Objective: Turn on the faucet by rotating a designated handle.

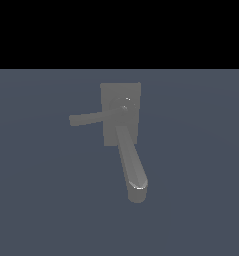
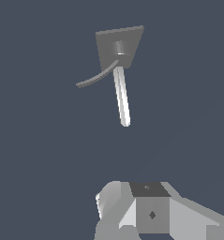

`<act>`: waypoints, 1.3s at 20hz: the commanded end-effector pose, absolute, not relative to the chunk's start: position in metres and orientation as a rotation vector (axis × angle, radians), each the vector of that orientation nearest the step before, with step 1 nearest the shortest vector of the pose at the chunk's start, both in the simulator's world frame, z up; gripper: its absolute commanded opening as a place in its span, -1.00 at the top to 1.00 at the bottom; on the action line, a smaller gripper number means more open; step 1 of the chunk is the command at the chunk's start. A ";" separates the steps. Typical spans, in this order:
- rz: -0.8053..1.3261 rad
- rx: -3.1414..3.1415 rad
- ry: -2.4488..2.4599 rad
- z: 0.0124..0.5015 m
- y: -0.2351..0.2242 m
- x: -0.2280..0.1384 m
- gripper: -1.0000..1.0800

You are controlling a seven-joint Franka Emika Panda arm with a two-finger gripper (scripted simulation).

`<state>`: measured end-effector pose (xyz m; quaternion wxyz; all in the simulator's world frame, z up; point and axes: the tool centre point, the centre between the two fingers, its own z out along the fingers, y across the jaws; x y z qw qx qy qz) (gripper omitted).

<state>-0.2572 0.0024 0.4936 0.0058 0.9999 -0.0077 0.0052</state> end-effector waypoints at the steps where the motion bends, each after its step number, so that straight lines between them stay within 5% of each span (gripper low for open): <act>1: 0.016 3.130 -0.024 0.494 0.002 -0.257 1.00; 26: -0.041 3.132 0.106 0.490 0.053 -0.250 1.00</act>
